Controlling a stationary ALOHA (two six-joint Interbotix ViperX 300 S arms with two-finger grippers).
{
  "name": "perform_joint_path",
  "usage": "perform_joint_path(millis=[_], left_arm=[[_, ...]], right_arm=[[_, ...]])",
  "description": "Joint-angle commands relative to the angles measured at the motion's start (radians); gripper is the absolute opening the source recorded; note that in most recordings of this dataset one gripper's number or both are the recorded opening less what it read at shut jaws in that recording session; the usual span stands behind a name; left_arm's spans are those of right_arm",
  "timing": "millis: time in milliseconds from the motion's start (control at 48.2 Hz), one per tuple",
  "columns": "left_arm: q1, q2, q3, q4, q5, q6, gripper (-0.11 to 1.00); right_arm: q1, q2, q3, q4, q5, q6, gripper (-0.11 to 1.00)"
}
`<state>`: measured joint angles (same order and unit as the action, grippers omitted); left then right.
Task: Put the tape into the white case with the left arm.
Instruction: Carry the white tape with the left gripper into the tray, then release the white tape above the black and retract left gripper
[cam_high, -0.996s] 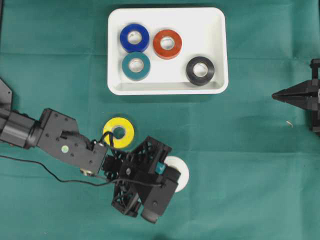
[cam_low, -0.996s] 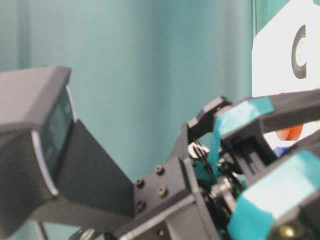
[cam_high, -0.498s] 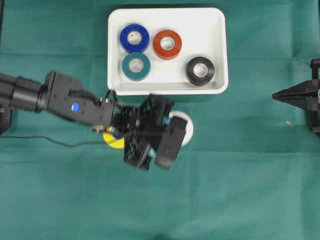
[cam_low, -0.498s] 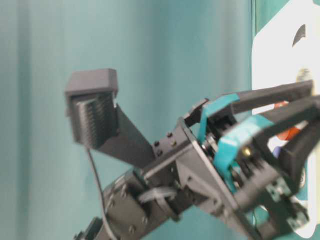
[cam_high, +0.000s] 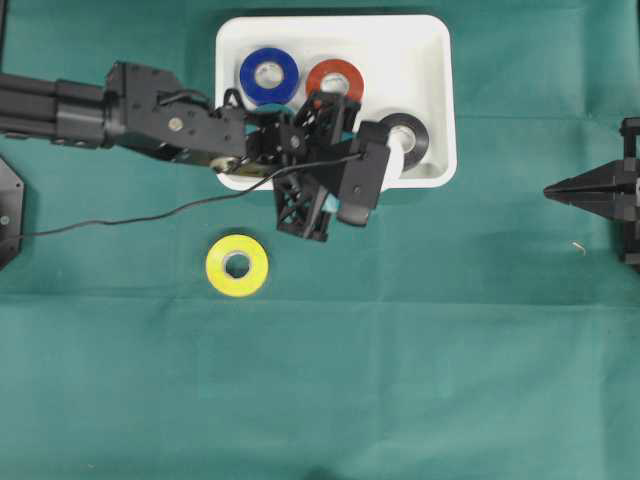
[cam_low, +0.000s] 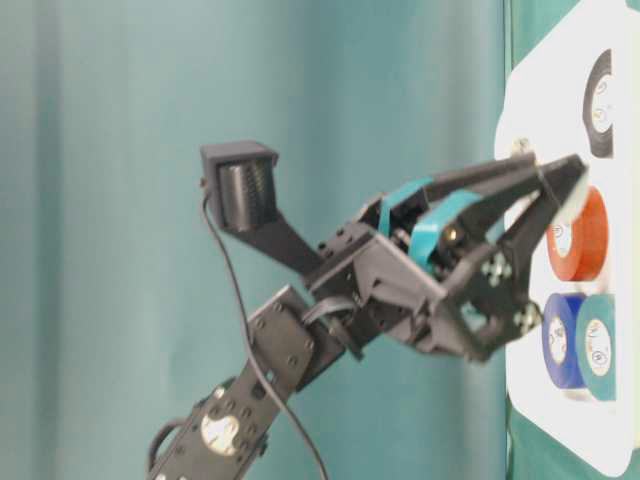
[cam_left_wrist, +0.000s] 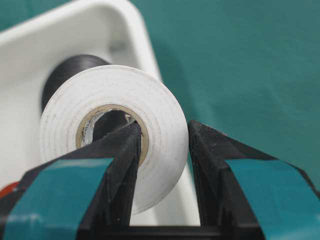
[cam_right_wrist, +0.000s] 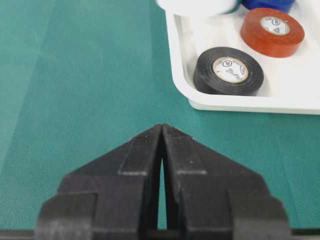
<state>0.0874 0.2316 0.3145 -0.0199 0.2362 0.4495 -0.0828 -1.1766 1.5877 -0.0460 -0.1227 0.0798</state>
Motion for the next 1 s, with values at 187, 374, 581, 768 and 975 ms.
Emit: perform_joint_path(millis=[187, 374, 581, 768, 975], left_arm=[[0.071, 0.041, -0.104, 0.002, -0.021, 0.052, 0.28], [0.110, 0.072, -0.133, 0.002, -0.026, 0.055, 0.28], [0.137, 0.087, -0.144, 0.002, -0.026, 0.054, 0.28], [0.140, 0.092, -0.144, 0.000, -0.026, 0.052, 0.28], [0.140, 0.089, -0.144, 0.000, -0.031, 0.052, 0.49]], right_arm=[[-0.002, 0.005, -0.011, -0.003, -0.011, 0.002, -0.09], [-0.003, 0.005, -0.011, -0.003, -0.012, 0.002, -0.09], [-0.002, 0.005, -0.011, -0.003, -0.012, 0.002, -0.09], [-0.002, 0.005, -0.011, -0.003, -0.012, 0.002, -0.09], [-0.002, 0.005, -0.011, -0.003, -0.012, 0.002, -0.09]])
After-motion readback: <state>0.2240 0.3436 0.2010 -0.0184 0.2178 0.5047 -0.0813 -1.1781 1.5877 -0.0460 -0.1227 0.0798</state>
